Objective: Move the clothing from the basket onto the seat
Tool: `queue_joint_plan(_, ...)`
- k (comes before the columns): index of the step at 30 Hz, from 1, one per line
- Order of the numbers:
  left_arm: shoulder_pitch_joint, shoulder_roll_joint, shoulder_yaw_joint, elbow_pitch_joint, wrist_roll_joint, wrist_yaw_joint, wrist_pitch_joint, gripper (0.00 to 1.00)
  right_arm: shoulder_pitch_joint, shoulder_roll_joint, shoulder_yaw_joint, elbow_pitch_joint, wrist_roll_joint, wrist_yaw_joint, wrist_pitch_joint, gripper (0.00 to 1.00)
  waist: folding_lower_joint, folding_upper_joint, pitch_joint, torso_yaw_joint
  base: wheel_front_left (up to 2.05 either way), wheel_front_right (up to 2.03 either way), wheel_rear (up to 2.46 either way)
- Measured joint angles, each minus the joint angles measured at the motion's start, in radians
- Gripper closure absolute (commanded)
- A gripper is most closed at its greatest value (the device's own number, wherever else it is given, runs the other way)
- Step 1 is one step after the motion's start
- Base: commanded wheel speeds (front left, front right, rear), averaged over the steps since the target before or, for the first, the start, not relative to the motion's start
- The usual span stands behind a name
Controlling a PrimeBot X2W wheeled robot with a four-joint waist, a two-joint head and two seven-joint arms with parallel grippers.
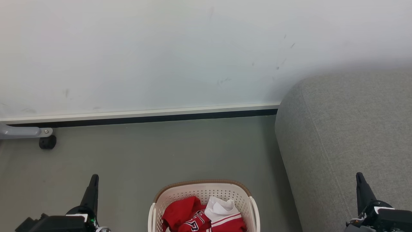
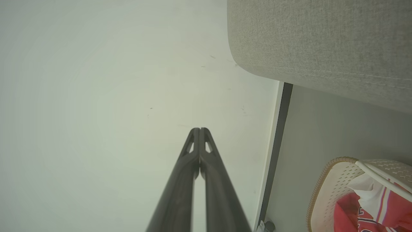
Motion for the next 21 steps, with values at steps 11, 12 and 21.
queue_joint_plan(11, 0.0, 0.0, 0.0, 0.0, 0.0, 0.0, 0.0, 1.0, 0.0, 0.0, 0.0, 0.0, 0.0, 0.0, 0.0, 1.0, 0.0, 0.0, 0.0, 0.0, 0.0, 0.0, 0.0)
queue_joint_plan(12, 0.0, 0.0, 0.0, 0.0, 0.0, 0.0, 0.0, 1.0, 0.0, 0.0, 0.0, 0.0, 0.0, 0.0, 0.0, 1.0, 0.0, 0.0, 0.0, 0.0, 0.0, 0.0, 0.0)
queue_joint_plan(21, 0.0, 0.0, 0.0, 0.0, 0.0, 0.0, 0.0, 1.0, 0.0, 0.0, 0.0, 0.0, 0.0, 0.0, 0.0, 1.0, 0.0, 0.0, 0.0, 0.0, 0.0, 0.0, 0.0)
